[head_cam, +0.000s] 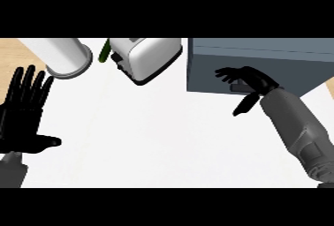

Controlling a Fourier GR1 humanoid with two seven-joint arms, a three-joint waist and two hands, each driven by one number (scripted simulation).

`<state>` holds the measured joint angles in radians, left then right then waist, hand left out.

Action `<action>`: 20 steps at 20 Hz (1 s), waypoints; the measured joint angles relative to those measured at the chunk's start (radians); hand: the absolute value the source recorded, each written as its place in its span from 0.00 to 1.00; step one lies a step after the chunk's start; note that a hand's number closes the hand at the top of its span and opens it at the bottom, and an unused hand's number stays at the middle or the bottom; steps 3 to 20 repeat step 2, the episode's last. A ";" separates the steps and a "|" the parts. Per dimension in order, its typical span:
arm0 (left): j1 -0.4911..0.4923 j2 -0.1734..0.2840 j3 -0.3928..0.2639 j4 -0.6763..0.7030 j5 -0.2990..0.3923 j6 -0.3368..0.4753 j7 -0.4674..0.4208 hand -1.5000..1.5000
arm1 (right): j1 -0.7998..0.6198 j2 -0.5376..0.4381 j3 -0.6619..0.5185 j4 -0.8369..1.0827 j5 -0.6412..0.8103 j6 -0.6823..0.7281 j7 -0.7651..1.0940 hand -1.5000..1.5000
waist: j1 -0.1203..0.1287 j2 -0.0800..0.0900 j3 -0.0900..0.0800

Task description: Pick up the cup, place it into the drawer and close the drawer

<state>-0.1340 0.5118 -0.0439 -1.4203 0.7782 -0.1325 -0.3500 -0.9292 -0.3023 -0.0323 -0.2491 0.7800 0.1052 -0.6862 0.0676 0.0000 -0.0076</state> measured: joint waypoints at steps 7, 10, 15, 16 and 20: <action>-0.008 0.002 0.002 -0.006 0.001 0.004 0.009 0.00 | -0.008 -0.004 -0.002 0.016 0.002 0.008 -0.008 0.00 | 0.003 -0.001 0.000; -0.008 0.002 0.002 -0.006 0.001 0.004 0.009 0.00 | -0.008 -0.004 -0.002 0.016 0.002 0.008 -0.008 0.00 | 0.003 -0.001 0.000; -0.008 0.002 0.002 -0.006 0.001 0.004 0.009 0.00 | -0.008 -0.004 -0.002 0.016 0.002 0.008 -0.008 0.00 | 0.003 -0.001 0.000; -0.008 0.002 0.002 -0.006 0.001 0.004 0.009 0.00 | -0.008 -0.004 -0.002 0.016 0.002 0.008 -0.008 0.00 | 0.003 -0.001 0.000; -0.008 0.002 0.002 -0.006 0.001 0.004 0.009 0.00 | -0.008 -0.004 -0.002 0.016 0.002 0.008 -0.008 0.00 | 0.003 -0.001 0.000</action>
